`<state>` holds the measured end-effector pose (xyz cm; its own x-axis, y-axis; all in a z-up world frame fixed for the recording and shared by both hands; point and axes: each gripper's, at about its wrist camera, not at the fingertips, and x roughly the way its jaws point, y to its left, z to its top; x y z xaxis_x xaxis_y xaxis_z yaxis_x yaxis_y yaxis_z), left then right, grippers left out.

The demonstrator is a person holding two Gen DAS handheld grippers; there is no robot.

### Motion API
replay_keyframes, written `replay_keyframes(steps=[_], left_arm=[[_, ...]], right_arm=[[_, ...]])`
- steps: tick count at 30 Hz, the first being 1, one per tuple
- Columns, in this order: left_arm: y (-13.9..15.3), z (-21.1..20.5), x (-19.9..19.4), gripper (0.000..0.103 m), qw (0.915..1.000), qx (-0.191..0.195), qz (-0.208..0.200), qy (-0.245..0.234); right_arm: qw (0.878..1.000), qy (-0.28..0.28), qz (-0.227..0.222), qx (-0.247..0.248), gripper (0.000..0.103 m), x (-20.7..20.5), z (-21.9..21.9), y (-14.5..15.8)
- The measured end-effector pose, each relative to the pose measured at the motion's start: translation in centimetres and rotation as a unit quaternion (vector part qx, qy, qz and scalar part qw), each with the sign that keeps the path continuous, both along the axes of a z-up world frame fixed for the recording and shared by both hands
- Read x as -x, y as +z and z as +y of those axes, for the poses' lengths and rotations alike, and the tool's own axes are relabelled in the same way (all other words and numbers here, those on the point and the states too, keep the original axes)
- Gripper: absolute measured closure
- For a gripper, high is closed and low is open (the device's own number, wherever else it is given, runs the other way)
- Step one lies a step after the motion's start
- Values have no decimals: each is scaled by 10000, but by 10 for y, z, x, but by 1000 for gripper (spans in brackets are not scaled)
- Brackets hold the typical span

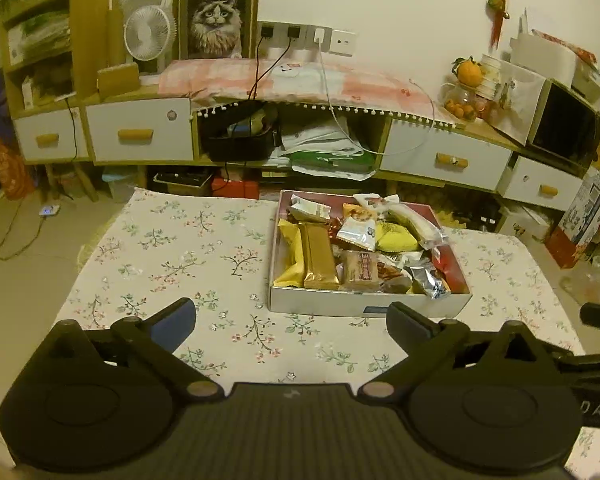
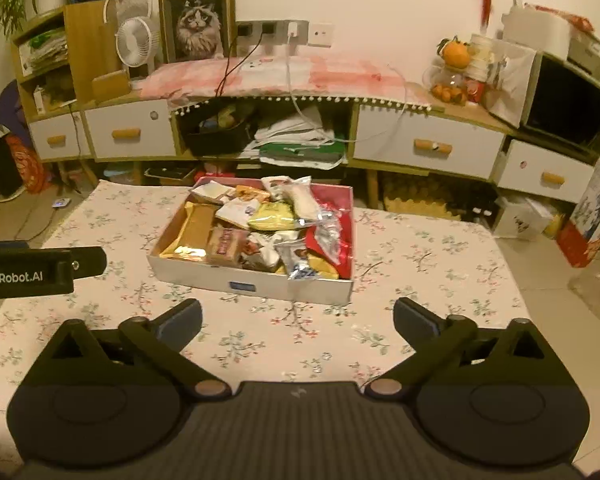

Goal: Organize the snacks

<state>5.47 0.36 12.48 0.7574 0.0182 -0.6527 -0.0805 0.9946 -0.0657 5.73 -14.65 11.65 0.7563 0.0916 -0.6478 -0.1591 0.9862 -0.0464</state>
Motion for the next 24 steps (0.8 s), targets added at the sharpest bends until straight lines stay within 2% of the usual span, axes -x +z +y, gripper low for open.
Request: replay_keyframes(steps=[4, 10, 24], left_arm=[[2, -1, 4, 0, 10000, 12, -23, 6], [3, -6, 6, 0, 9997, -222, -88, 83], [1, -6, 9, 0, 9994, -346, 90, 40]], right_arm=[[10000, -39, 14, 7, 0, 6, -2, -1], [9999, -29, 59, 77, 0, 7, -1, -4], [9998, -10, 179, 65, 0, 6, 2, -7]])
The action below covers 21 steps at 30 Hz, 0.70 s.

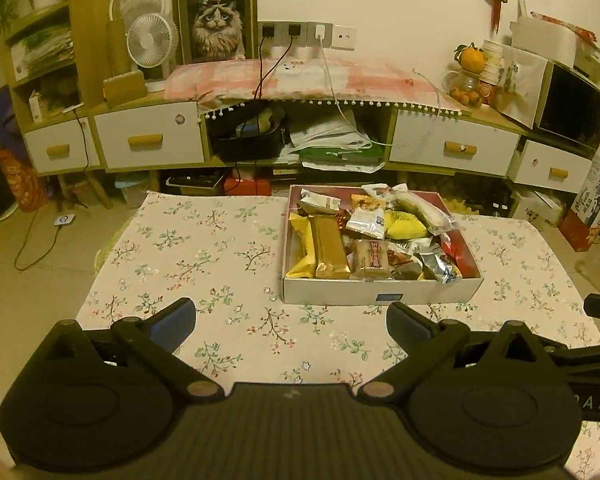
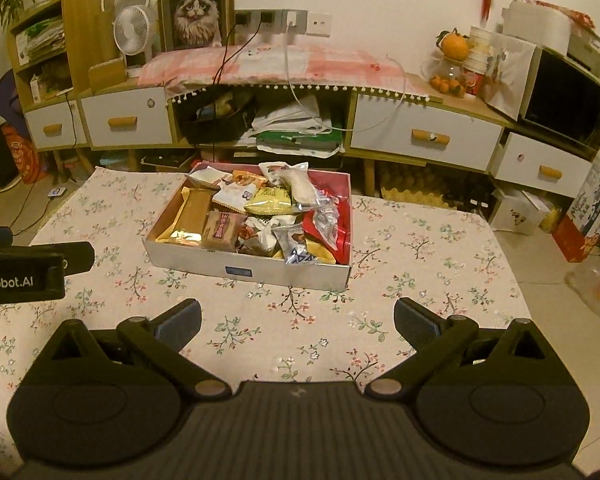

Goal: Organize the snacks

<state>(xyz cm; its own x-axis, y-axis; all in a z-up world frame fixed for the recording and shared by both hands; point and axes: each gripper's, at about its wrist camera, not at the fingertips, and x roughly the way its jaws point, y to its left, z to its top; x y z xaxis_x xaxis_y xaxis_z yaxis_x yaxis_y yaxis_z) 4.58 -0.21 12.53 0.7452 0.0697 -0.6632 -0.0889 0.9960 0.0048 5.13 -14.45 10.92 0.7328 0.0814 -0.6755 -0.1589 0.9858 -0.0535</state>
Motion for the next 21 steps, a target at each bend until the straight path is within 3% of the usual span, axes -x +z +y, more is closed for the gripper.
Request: replay_keyframes(steps=[21], left_arm=[[-4, -1, -1, 0, 9999, -87, 80, -79]], right_arm=[[10000, 14, -52, 84, 0, 2, 3, 1]])
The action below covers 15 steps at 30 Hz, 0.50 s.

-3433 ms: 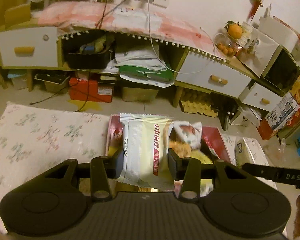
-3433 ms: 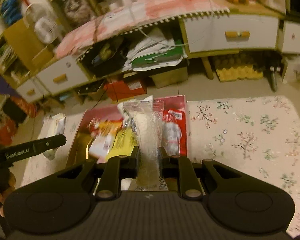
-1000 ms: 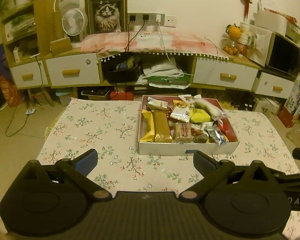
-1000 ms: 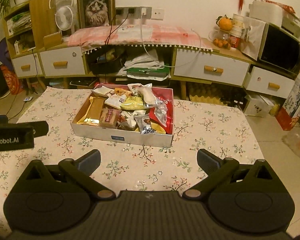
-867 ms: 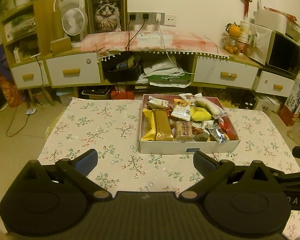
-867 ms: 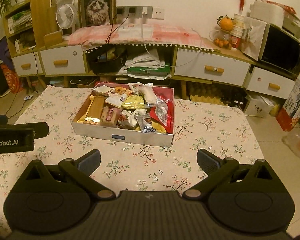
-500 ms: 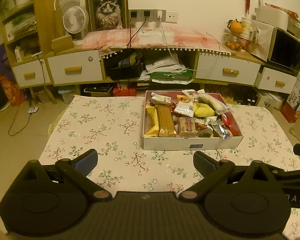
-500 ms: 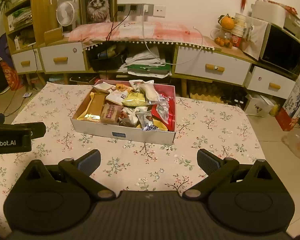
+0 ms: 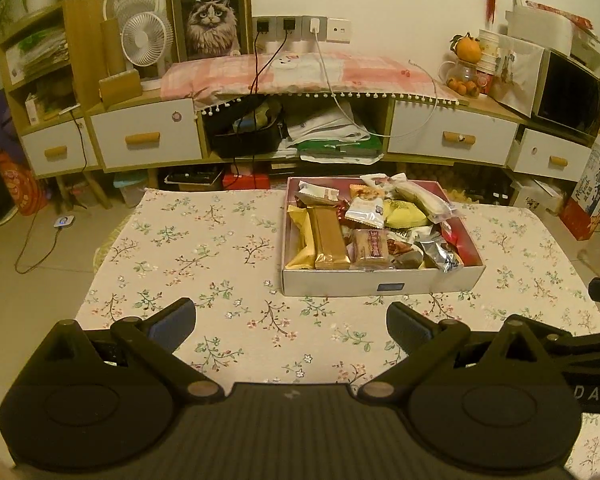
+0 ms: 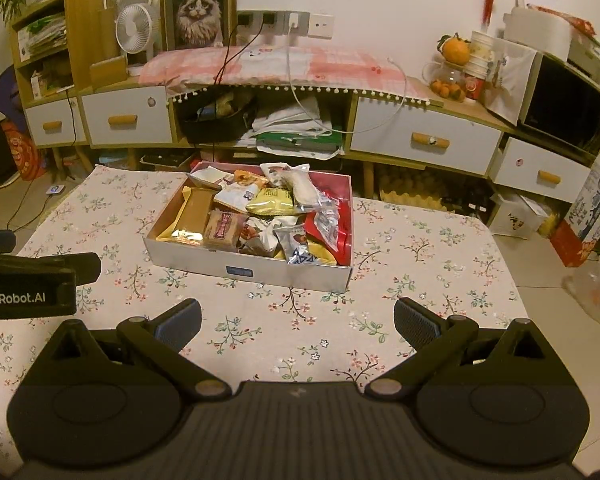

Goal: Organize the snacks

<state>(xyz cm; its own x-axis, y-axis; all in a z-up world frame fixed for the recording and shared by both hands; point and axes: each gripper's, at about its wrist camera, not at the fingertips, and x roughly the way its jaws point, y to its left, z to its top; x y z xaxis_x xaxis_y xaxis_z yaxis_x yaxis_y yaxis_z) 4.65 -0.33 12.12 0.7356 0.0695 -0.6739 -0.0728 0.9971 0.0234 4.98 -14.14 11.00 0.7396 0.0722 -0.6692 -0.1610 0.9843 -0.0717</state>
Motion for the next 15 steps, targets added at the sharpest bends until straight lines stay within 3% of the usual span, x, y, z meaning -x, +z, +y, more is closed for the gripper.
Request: replay_keyframes(steps=[15], left_arm=[[-2, 1, 0, 0, 10000, 30, 35, 20]], right_arm=[[10000, 7, 5, 41, 0, 1, -3, -1]])
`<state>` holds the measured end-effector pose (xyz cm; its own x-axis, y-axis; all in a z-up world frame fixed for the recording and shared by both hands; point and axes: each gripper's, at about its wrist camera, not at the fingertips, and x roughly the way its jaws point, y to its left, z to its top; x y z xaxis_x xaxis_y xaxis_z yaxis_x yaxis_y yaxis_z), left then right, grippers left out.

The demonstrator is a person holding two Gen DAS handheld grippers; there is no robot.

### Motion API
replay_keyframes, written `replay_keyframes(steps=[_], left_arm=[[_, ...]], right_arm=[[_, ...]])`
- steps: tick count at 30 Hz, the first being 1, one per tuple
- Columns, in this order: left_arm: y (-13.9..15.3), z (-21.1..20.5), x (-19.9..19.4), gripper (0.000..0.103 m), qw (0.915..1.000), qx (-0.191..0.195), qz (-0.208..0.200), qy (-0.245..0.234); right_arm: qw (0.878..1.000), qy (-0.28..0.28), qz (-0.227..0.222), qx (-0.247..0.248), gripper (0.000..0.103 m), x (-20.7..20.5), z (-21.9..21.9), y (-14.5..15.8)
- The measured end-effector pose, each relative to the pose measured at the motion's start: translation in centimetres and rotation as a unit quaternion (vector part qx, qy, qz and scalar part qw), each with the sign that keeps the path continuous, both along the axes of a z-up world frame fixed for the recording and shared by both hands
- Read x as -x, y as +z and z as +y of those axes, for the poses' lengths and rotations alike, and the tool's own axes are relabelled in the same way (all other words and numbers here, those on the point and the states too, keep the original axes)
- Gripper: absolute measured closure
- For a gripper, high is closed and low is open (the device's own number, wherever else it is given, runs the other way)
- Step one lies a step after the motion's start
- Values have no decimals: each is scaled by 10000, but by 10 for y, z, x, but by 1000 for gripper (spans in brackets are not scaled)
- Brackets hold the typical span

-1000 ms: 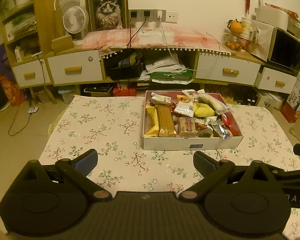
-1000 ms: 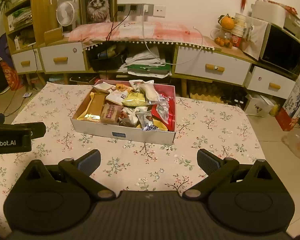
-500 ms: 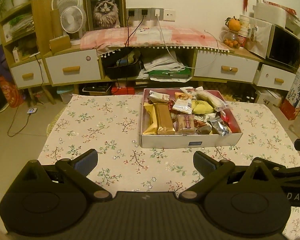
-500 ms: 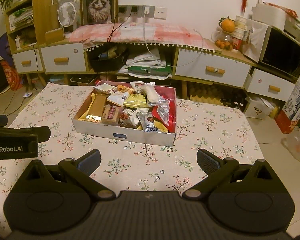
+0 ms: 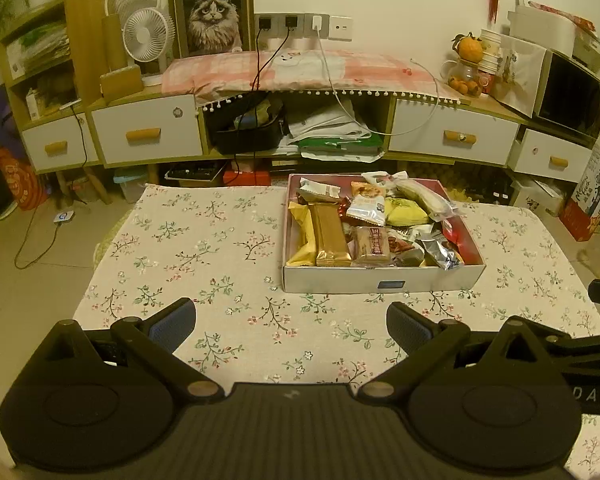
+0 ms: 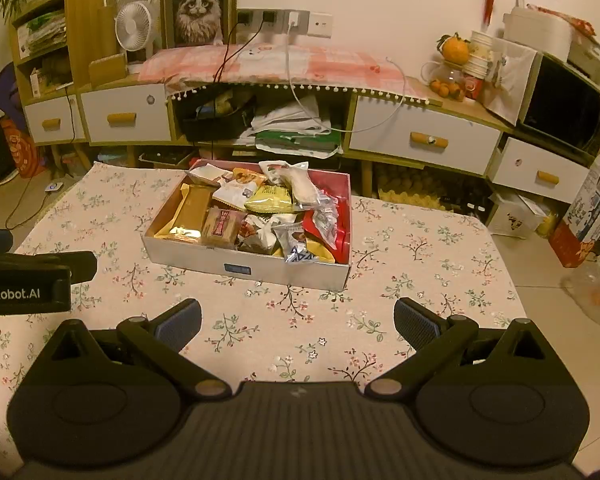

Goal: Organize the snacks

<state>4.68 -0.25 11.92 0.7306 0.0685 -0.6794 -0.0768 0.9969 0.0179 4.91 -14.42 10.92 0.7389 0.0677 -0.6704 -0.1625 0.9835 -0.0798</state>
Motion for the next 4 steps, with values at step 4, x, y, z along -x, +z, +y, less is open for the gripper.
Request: replay_keyframes(steps=[4], left_arm=[[0, 0, 0, 0, 10000, 12, 0, 6]], right_arm=[[10000, -3, 2, 6, 0, -1, 1, 0]])
